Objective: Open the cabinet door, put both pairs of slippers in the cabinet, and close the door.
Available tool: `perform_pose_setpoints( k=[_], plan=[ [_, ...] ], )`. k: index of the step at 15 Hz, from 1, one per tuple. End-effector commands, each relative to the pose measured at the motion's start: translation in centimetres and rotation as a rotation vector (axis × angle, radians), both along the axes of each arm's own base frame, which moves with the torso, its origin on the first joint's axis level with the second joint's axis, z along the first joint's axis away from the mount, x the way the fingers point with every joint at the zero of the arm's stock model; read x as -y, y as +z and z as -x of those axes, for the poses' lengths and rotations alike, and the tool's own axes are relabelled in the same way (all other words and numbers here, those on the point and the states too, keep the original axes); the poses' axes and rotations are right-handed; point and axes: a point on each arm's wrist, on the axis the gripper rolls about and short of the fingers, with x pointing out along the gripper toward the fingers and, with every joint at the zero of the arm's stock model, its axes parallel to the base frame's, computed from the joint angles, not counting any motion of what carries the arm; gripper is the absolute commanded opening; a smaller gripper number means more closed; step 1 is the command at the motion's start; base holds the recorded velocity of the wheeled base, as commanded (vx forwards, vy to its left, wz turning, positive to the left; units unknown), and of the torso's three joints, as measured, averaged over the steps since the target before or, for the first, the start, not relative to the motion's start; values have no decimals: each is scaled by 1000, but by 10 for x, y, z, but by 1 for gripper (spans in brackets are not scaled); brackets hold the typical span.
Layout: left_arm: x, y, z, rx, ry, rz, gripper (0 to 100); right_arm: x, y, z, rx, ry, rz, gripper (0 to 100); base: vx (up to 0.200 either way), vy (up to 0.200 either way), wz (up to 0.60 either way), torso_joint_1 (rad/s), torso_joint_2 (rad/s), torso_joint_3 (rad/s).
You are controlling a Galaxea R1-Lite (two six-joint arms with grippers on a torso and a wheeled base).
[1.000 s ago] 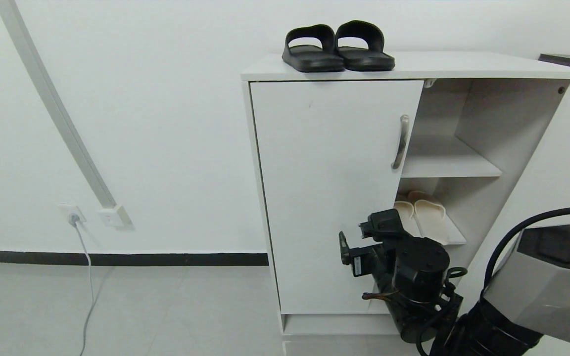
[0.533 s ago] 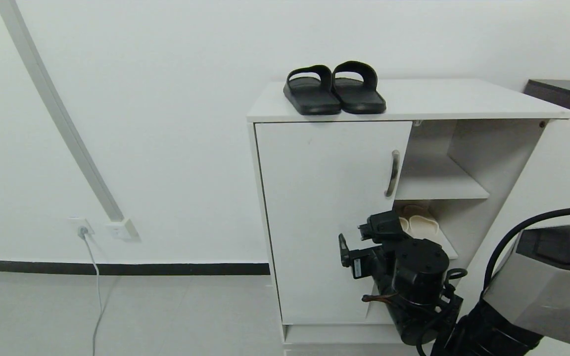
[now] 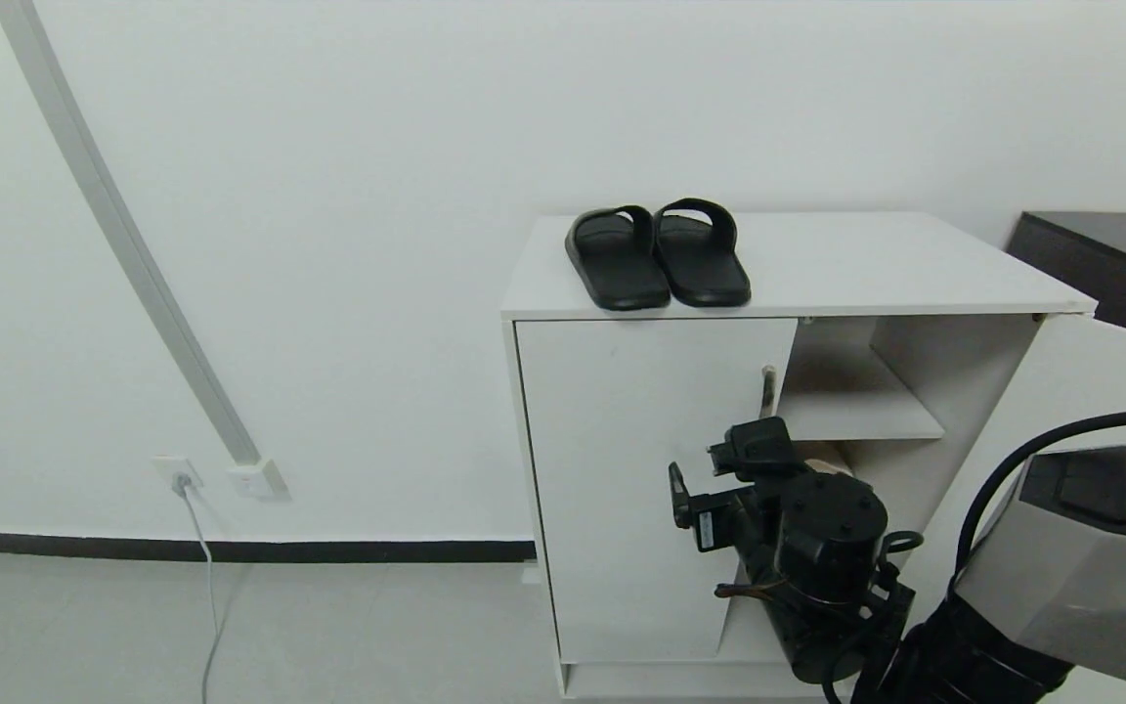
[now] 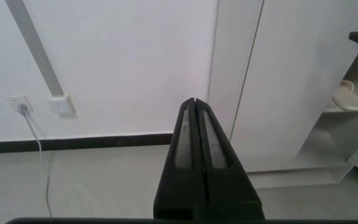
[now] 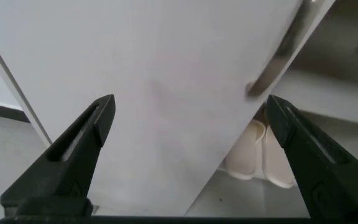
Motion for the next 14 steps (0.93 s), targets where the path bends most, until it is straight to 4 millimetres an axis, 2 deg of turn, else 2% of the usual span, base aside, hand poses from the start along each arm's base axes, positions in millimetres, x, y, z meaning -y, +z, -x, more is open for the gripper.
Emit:
perform_pose_setpoints(
  k=[1, 14],
  plan=[
    [0, 0, 0, -1, 0, 0, 0, 0, -1, 0, -2, 0, 3, 100, 0, 0, 0, 163, -471, -315],
    [0, 0, 0, -1, 0, 0, 0, 3, -4, -2, -10, -9, 9, 100, 0, 0, 0, 215, -534, -323]
  ],
)
